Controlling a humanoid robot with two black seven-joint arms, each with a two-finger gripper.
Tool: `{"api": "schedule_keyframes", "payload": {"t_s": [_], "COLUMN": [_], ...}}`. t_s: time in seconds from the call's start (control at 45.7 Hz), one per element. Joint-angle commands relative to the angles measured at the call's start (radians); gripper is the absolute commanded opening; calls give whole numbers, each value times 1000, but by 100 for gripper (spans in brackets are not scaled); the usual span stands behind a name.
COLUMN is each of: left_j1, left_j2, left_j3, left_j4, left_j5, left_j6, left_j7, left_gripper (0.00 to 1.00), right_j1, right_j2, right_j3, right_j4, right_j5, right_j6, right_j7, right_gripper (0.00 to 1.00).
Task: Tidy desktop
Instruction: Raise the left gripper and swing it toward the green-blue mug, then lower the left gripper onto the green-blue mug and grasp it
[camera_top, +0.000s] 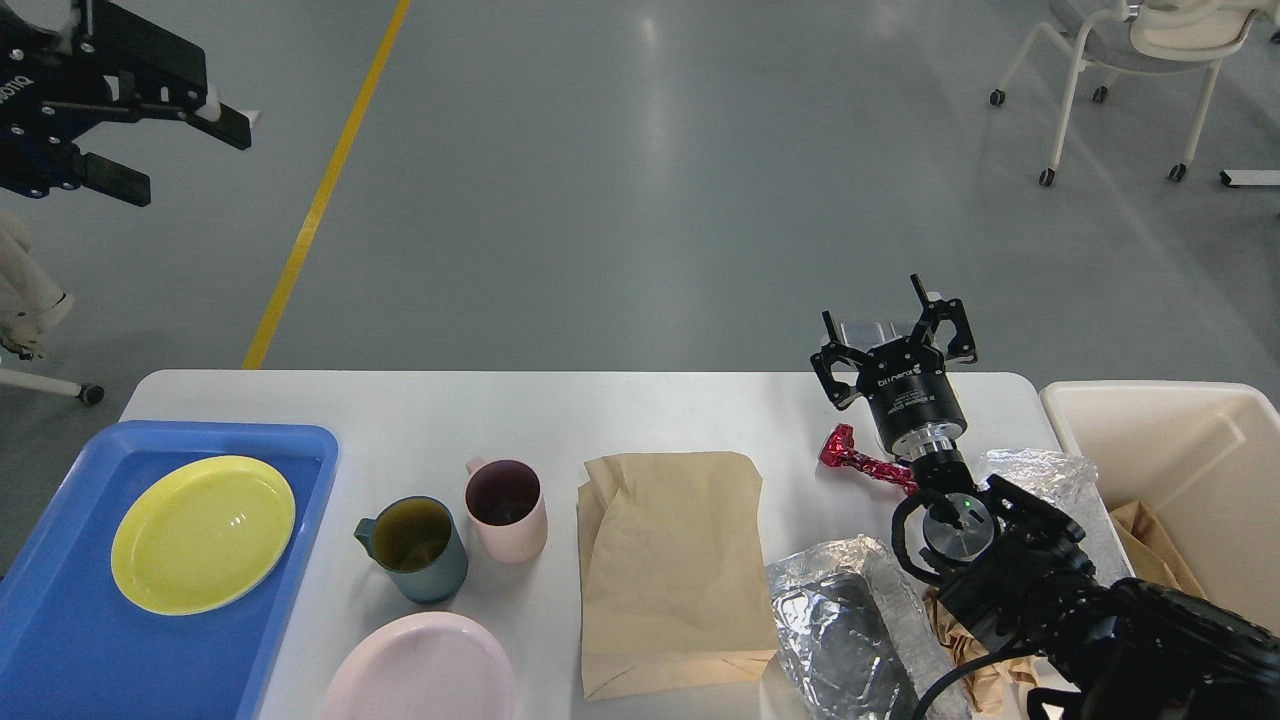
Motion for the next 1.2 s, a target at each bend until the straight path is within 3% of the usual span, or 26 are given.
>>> {"api": "schedule_keyframes", "payload": {"t_s": [0.0, 0.153, 0.263, 0.504, 0.635, 0.767, 0.832, 1.183], "left_j1": [-78, 40, 167, 416, 542, 603, 634, 750], "left_j2": [-43, -162, -264, -328, -328, -328, -331, -400], "left_j3": [10, 12, 35, 25, 15, -16, -18, -24], "left_j4": [-250, -425, -446, -415, -386, -354, -300, -148], "left_j5": [132, 202, 203, 287, 309, 321, 324, 399], "left_j6": [124, 421, 590, 722, 880, 928, 958, 980], "left_j7": [3, 1, 1, 17, 95, 136, 155, 150], "left_gripper": [100, 100, 100, 100, 98, 94, 85, 74], "right_j1": [0, 0, 0, 0, 0, 0, 0, 0], "right_j2": [0, 0, 0, 0, 0, 0, 0, 0], "right_j3": [0, 0, 0, 1, 1, 1, 3, 3], "right_j4": [0, 0, 0, 0, 0, 0, 0, 0], "right_j5": [0, 0, 0, 0, 0, 0, 0, 0], "right_j6": [0, 0, 0, 0, 0, 0, 0, 0], "right_j7": [0, 0, 0, 0, 0, 0, 0, 0], "right_gripper": [100, 100, 100, 100, 100, 100, 100, 100]}}
